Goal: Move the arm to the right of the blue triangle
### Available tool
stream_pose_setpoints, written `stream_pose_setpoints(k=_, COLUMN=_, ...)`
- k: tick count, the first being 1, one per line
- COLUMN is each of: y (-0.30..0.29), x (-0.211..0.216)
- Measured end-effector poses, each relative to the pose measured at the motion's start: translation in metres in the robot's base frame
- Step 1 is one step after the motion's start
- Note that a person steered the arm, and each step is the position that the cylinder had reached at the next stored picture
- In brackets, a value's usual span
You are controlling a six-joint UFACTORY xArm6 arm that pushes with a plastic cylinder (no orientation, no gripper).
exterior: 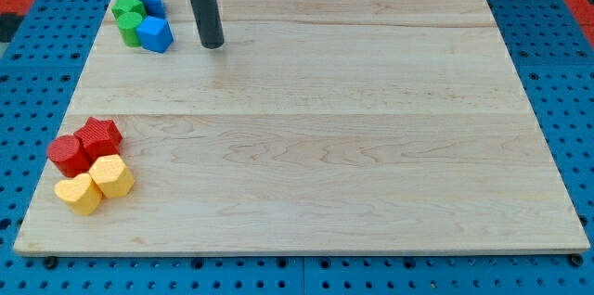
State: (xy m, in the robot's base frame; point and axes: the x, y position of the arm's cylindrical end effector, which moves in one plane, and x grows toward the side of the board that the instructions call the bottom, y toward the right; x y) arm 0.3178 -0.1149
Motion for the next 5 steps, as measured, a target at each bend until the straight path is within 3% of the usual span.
stream_pose_setpoints(k=2, y=-0.043, x=0.036)
stream_pose_setpoints(k=5, y=-0.037, x=0.036)
